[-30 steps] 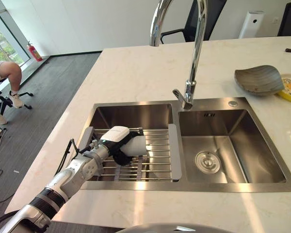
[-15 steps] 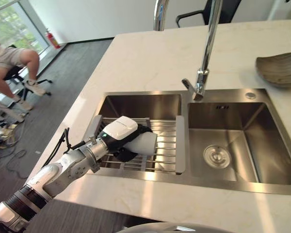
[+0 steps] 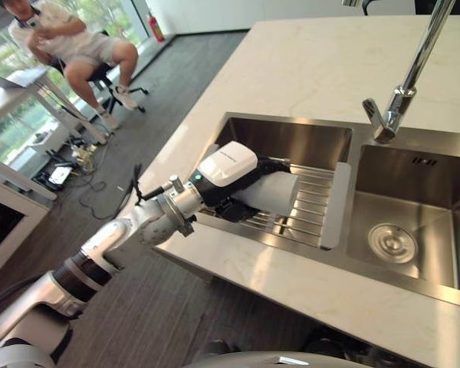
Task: Place the dishes in the dishwasher.
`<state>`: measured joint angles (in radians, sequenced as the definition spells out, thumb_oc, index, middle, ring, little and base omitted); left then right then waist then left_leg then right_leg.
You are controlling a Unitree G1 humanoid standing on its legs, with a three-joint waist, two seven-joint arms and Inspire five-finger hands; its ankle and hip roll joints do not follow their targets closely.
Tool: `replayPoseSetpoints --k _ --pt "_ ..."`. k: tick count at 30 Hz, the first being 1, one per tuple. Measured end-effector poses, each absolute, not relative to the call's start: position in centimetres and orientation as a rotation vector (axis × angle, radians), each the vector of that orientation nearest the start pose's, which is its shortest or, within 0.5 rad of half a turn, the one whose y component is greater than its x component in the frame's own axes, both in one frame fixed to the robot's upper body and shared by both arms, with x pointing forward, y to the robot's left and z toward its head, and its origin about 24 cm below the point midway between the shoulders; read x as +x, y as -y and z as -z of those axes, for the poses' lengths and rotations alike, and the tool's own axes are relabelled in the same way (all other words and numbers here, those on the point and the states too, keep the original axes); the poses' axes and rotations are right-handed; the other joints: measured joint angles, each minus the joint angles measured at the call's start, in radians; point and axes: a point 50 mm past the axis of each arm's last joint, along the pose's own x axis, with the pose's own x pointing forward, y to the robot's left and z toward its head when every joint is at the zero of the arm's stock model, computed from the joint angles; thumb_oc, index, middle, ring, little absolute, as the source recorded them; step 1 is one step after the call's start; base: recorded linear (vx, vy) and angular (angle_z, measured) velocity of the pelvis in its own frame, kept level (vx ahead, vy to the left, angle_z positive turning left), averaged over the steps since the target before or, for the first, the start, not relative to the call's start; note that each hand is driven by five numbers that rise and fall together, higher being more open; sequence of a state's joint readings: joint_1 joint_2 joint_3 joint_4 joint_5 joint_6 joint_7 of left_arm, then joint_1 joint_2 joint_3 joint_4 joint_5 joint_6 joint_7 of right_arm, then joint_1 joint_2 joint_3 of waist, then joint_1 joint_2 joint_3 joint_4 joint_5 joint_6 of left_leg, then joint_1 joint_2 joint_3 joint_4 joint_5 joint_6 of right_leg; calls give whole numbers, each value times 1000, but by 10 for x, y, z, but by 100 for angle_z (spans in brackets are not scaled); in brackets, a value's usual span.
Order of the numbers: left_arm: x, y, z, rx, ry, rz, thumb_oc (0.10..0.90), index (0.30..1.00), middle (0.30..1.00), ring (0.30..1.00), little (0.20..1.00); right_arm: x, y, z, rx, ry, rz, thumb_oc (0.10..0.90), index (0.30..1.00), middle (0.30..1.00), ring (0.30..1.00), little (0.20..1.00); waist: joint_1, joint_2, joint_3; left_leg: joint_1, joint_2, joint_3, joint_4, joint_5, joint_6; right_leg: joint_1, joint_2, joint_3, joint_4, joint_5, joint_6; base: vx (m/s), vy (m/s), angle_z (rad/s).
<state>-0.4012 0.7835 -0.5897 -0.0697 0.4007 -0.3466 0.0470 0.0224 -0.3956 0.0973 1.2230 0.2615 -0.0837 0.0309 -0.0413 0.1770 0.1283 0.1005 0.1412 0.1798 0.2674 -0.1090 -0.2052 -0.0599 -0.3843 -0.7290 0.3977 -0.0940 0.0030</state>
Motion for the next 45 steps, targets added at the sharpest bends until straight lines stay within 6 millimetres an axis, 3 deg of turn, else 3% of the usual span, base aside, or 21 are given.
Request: replayPoseSetpoints --k 2,4,5,7,9,11,13,16,18,21,22,24,26,27,29,30,36,38,39,42,45 --pt "259 -120 -114 1118 630 718 400 300 300 300 300 86 320 129 -216 -1112 330 800 900 900 900 900 0 22 -10 42 -62 -3 -86 -10 64 -12 -120 -4 95 -4 28 -562 578 90" --pt "255 -115 -107 1123 610 777 400 300 300 300 300 74 327 128 -203 -1122 375 800 900 900 900 900 3 -9 -15 59 -167 -56 -129 -27 133 1 -277 -19 180 5 49 -345 206 130" --pt "251 -118 -104 1144 593 808 400 300 300 300 300 68 322 131 -179 -1131 380 800 900 900 900 900 23 -46 -28 57 -225 -106 -154 -43 179 -12 -325 10 154 6 115 -483 224 133" --pt "246 -128 -92 1158 528 829 400 300 300 300 300 55 294 146 -120 -1180 325 800 900 900 900 900 66 -86 -29 8 -272 -175 -87 -41 203 47 -343 17 90 118 155 -480 268 123" --pt "240 -145 -79 1176 435 808 400 300 300 300 300 62 272 152 -167 -1186 220 800 900 900 900 900 101 -94 -31 -30 -266 -204 -66 -31 236 48 -286 61 83 157 191 -461 319 75" --pt "235 -164 -67 1183 335 755 400 300 300 300 300 71 262 154 -185 -1176 142 800 900 900 900 900 107 -89 -21 -29 -224 -229 -71 -21 237 21 -167 149 180 64 249 -370 104 33" --pt "233 -180 -63 1204 280 693 400 300 300 300 300 80 239 159 -152 -1163 77 800 900 900 900 900 114 -107 -6 -26 -206 -260 -81 0 228 21 -39 243 196 -41 243 -251 -74 43" --pt "248 -184 -72 1201 294 576 400 300 300 300 300 77 228 165 -75 -1230 19 800 900 900 900 900 173 -168 -9 -59 -213 -368 -113 46 191 129 132 265 9 -158 145 -100 -112 95" --pt "253 -169 -84 1119 373 508 400 300 300 300 300 60 238 167 8 -1330 122 800 900 900 900 900 231 -162 -3 -51 -197 -494 -183 107 154 200 236 246 -149 -146 73 -205 -156 189" --pt "241 -194 -92 1099 356 363 400 300 300 300 300 66 236 166 -70 -1280 68 800 900 900 900 900 317 -168 17 -88 -164 -529 -251 195 113 150 315 295 -74 -176 9 -374 -211 135" --pt "233 -212 -87 1091 299 294 400 300 300 300 300 72 232 164 -66 -1240 51 800 900 900 900 900 331 -179 18 -103 -159 -530 -265 207 97 147 321 279 -104 -179 -53 -146 -114 86" --pt "225 -241 -64 1087 106 206 400 300 300 300 300 80 226 163 -81 -1199 13 800 900 900 900 900 355 -183 21 -179 -139 -441 -231 186 81 157 333 187 -133 -168 -61 -219 40 104" --pt "222 -246 -51 1023 36 164 400 300 300 300 300 76 227 164 -92 -1223 16 800 900 900 900 900 353 -162 21 -221 -119 -349 -263 256 170 145 328 86 -106 -171 -51 -220 120 165" --pt "219 -246 -36 948 -24 142 400 300 300 300 300 72 231 164 -115 -1245 6 800 900 900 900 900 330 -147 33 -260 -106 -195 -273 268 160 171 326 -36 -130 -183 -69 -239 194 216" --pt "207 -260 -18 918 -151 120 400 300 300 300 300 79 227 164 -119 -1231 -15 800 900 900 900 900 313 -187 41 -260 -22 145 -257 232 117 191 304 -115 -157 -173 -63 -261 240 177" --pt "203 -265 -10 893 -200 105 400 300 300 300 300 84 230 162 -140 -1212 -21 800 900 900 900 900 304 -195 41 -254 36 221 -234 226 108 200 303 -122 -178 -159 -62 -135 177 91" --pt "186 -264 18 722 -330 65 400 300 300 300 300 94 250 158 -191 -1240 93 800 900 900 900 900 298 -218 4 -134 63 -45 -35 154 -10 285 230 -210 -247 -75 12 -89 296 48" --pt "188 -257 18 696 -317 76 400 300 300 300 300 81 262 157 -149 -1260 192 800 900 900 900 900 263 -176 -26 -84 66 -44 -77 92 27 294 208 -233 -207 -60 34 59 412 108" --pt "195 -248 17 672 -294 98 400 300 300 300 300 63 266 160 -145 -1324 242 800 900 900 900 900 232 -157 -52 -58 24 -51 -174 65 91 294 155 -210 -136 -61 33 97 422 126" --pt "198 -249 11 666 -283 117 400 300 300 300 300 40 256 166 -103 -1461 227 800 900 900 900 900 237 -188 -83 -10 -74 -78 -207 72 160 295 39 -165 -46 -23 50 86 334 64" --pt "202 -258 4 691 -279 117 400 300 300 300 300 56 248 166 -100 -1419 181 800 900 900 900 900 228 -183 -76 11 -110 -89 -197 46 208 203 -46 -56 149 -64 123 39 147 16"
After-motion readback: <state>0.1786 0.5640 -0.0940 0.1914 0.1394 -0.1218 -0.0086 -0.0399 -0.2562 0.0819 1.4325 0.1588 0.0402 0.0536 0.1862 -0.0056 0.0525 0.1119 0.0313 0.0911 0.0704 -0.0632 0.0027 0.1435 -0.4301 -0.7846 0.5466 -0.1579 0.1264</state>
